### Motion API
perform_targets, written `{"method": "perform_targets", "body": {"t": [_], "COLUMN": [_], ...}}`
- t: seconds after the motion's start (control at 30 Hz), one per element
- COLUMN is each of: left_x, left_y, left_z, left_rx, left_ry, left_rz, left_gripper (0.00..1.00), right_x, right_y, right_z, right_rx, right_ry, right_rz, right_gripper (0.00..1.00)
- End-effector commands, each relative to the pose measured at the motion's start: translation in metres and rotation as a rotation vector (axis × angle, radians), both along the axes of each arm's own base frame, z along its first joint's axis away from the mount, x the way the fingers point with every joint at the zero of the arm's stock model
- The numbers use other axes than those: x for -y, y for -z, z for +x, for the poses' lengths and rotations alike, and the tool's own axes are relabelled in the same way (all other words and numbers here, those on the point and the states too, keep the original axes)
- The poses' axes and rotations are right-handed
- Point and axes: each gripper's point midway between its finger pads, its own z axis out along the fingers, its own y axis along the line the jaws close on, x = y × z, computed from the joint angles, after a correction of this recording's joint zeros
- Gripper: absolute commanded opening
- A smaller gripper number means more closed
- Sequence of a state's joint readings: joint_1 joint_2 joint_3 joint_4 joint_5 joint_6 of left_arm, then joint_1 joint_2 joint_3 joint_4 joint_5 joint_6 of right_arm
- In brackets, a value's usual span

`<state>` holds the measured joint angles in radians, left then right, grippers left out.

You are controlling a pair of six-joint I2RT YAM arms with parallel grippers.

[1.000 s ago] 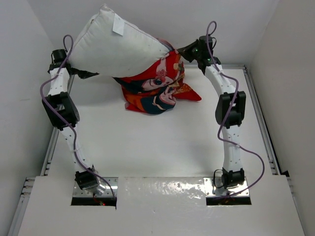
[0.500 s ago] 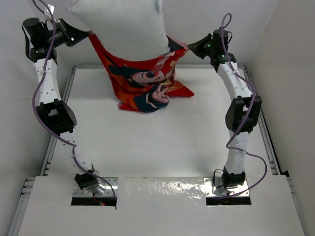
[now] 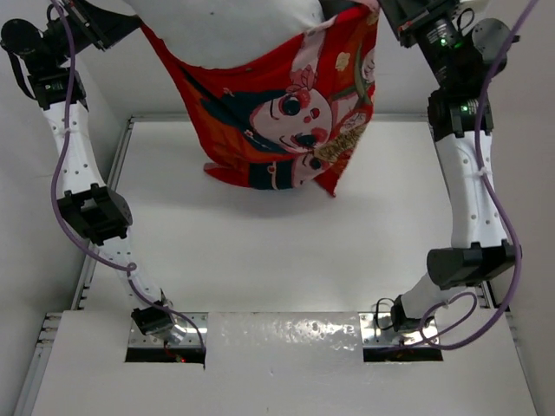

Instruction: Put the pillow into the pillowcase

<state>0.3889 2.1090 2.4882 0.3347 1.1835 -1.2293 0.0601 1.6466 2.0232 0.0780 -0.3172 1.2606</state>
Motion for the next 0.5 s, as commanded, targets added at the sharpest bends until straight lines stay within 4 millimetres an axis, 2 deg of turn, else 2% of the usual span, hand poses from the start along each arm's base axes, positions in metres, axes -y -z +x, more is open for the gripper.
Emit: {"method": "perform_targets", "body": {"t": [0.0, 0.03, 0.07, 0.1, 0.13, 0.17, 0.2, 0.23, 0.27, 0.3, 0.33, 0.37, 0.4, 0.43, 0.47], "left_x": [0.012, 0.012, 0.010, 0.009, 0.009, 0.000, -0.007, -0.013, -0.017, -0.002, 0.016, 0.011, 0.022, 0.019, 0.013], "left_y": [-0.093, -0.097, -0.096, -0.093, -0.097, -0.116, -0.135, -0.163, -0.171, -0.174, -0.128, -0.099, -0.053, -0.051, -0.074], "left_z": [-0.076, -0.078, -0.072, -0.066, -0.066, -0.072, -0.083, -0.109, -0.113, -0.121, -0.088, -0.072, -0.047, -0.041, -0.046], "left_rx": [0.320, 0.335, 0.325, 0.319, 0.355, 0.413, 0.473, 0.590, 0.618, 0.682, 0.457, 0.369, 0.258, 0.253, 0.316], "left_ry": [-0.083, -0.120, -0.155, -0.180, -0.184, -0.225, -0.261, -0.351, -0.422, -0.464, -0.367, -0.349, -0.304, -0.312, -0.324], "left_rz": [0.055, 0.084, 0.091, 0.097, 0.082, 0.028, 0.001, 0.045, 0.081, 0.185, 0.186, 0.218, 0.219, 0.190, 0.156], "left_gripper": [0.00, 0.00, 0.00, 0.00, 0.00, 0.00, 0.00, 0.00, 0.00, 0.00, 0.00, 0.00, 0.00, 0.00, 0.00], "right_x": [0.019, 0.020, 0.019, 0.019, 0.018, 0.019, 0.020, 0.020, 0.024, 0.026, 0.018, 0.005, -0.022, -0.022, -0.023], "right_y": [-0.047, -0.043, -0.004, 0.016, 0.026, 0.019, -0.002, 0.003, -0.054, -0.055, -0.015, 0.016, 0.053, 0.074, 0.094], "right_z": [-0.025, -0.027, -0.009, -0.004, -0.004, -0.003, -0.007, 0.021, -0.011, -0.011, -0.007, -0.010, -0.016, -0.020, -0.013], "right_rx": [0.156, 0.136, 0.042, -0.001, -0.027, 0.002, 0.038, 0.029, 0.094, 0.069, -0.063, -0.137, -0.185, -0.192, -0.109], "right_ry": [0.068, 0.076, 0.085, 0.085, 0.078, 0.076, 0.083, 0.119, 0.153, 0.174, 0.147, 0.123, 0.108, 0.130, 0.132], "right_rz": [0.024, 0.008, -0.024, -0.029, -0.004, 0.009, 0.008, -0.057, -0.085, -0.112, -0.206, -0.273, -0.343, -0.316, -0.220], "right_gripper": [0.00, 0.00, 0.00, 0.00, 0.00, 0.00, 0.00, 0.00, 0.00, 0.00, 0.00, 0.00, 0.00, 0.00, 0.00]}}
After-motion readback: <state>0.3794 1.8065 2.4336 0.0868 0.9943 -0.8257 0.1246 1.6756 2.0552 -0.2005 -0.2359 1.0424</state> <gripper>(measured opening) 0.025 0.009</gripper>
